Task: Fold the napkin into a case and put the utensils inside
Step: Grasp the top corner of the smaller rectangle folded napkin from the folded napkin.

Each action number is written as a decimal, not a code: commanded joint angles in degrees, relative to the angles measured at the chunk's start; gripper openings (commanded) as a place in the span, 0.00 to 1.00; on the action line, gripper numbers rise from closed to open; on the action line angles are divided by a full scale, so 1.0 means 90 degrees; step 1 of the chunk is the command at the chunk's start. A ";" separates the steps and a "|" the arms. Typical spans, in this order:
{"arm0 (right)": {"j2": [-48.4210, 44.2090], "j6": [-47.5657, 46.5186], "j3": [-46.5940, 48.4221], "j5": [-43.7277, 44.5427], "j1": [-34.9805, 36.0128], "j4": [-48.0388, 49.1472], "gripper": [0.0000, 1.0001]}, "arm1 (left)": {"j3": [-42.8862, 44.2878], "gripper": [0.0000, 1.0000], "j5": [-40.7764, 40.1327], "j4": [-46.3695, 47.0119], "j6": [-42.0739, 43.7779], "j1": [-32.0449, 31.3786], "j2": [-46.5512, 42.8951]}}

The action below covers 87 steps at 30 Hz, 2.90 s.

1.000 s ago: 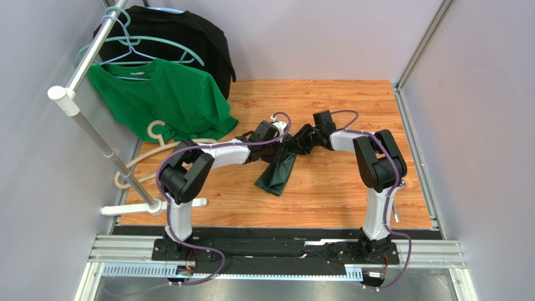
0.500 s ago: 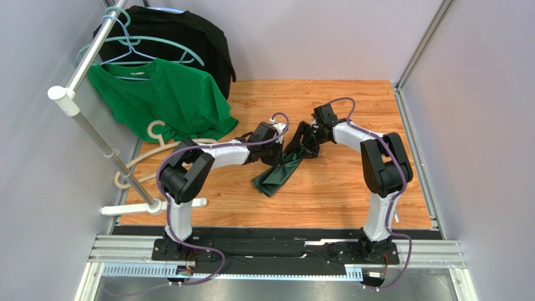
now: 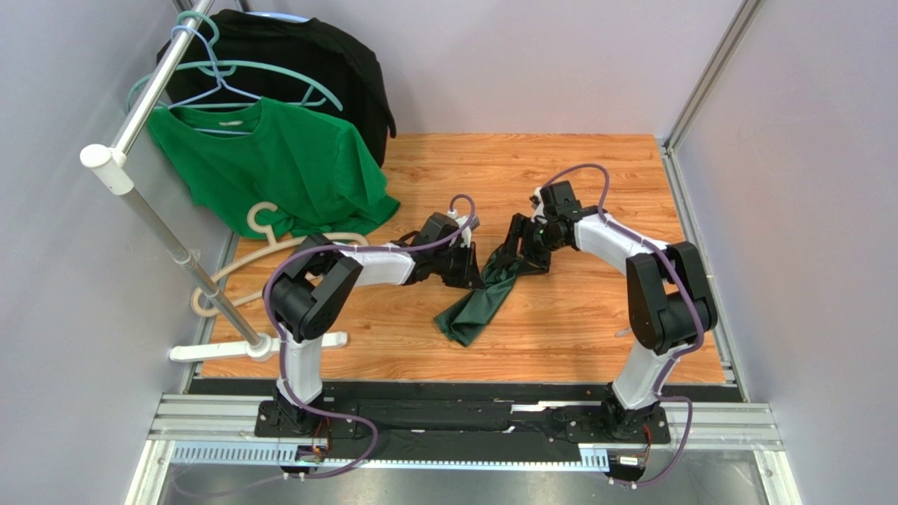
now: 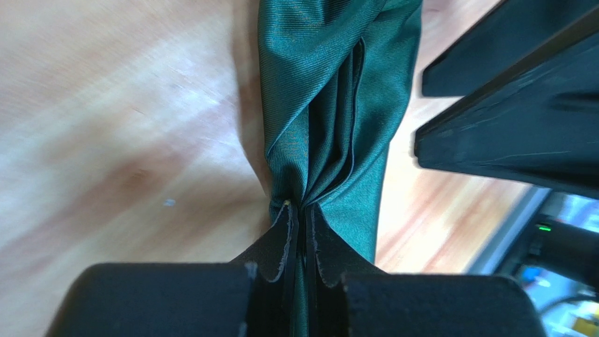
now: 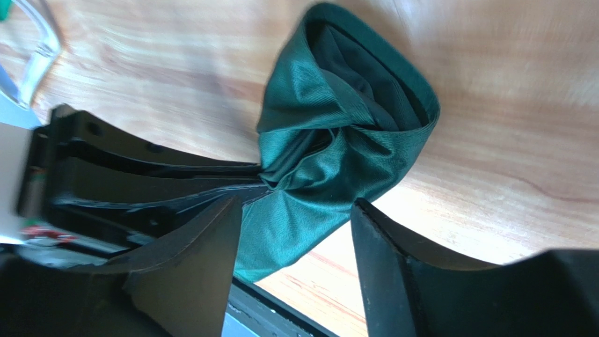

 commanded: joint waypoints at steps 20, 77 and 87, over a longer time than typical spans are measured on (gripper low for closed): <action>-0.1142 -0.0200 -0.0710 0.0506 0.0238 0.0069 0.57 | -0.1341 0.00 -0.0079 0.2254 -0.1724 -0.0423 -0.0185; 0.0273 0.1089 -0.0563 -0.0754 0.0366 0.1525 0.30 | -0.0121 0.63 -0.1778 -0.1272 -0.0533 -0.0862 -0.0165; 0.0136 0.0562 -0.0182 -0.0646 0.0259 0.1143 0.38 | -0.0530 0.04 -0.1749 -0.0852 -0.0533 -0.0862 -0.0390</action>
